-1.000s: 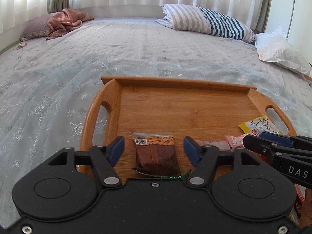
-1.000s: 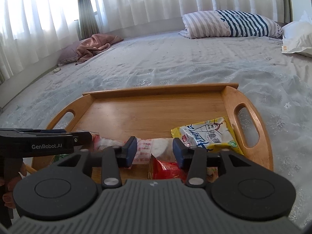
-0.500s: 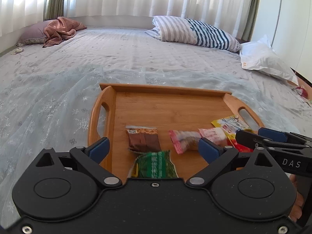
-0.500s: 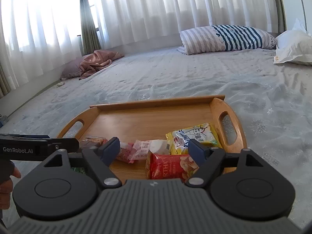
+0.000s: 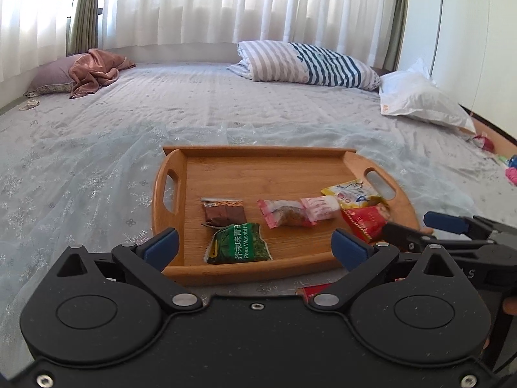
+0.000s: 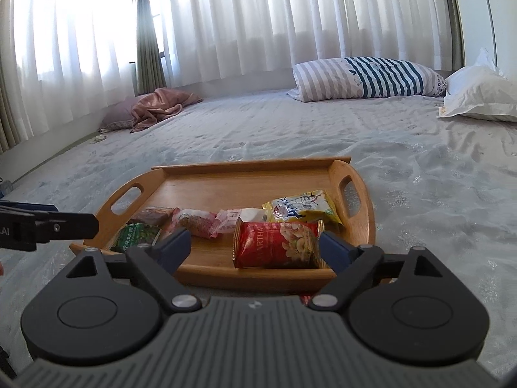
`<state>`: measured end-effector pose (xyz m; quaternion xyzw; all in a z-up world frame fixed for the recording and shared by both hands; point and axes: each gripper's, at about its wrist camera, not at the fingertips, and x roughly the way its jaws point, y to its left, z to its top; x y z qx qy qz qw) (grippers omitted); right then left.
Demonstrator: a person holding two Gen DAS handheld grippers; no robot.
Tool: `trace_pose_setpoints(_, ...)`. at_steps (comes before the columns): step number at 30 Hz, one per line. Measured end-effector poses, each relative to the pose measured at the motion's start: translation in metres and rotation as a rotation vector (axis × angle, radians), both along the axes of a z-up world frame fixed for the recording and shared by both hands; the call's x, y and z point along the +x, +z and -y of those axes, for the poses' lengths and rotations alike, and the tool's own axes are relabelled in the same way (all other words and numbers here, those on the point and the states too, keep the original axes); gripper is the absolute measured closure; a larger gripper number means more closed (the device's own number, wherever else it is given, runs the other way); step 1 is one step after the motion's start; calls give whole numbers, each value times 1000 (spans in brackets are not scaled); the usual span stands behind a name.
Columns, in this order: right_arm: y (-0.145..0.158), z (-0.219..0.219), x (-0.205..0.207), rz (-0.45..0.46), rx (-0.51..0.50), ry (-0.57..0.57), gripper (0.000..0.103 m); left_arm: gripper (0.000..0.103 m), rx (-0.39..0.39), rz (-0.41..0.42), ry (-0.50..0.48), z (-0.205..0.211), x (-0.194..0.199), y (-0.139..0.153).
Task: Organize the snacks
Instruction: 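Move both tools back over the remaining snacks on the bedspread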
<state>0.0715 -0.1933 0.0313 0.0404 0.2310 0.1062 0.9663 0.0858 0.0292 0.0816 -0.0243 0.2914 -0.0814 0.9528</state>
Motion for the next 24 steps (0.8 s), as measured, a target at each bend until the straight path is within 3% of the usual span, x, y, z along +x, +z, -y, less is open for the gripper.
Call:
trace_pose_setpoints(11, -6, 8, -29, 10, -3, -7, 2, 1, -16, 18, 5, -1, -42, 11)
trace_pose_setpoints(24, -27, 11, -60, -36, 15, -32, 1, 1, -31, -71, 56, -4, -61, -22)
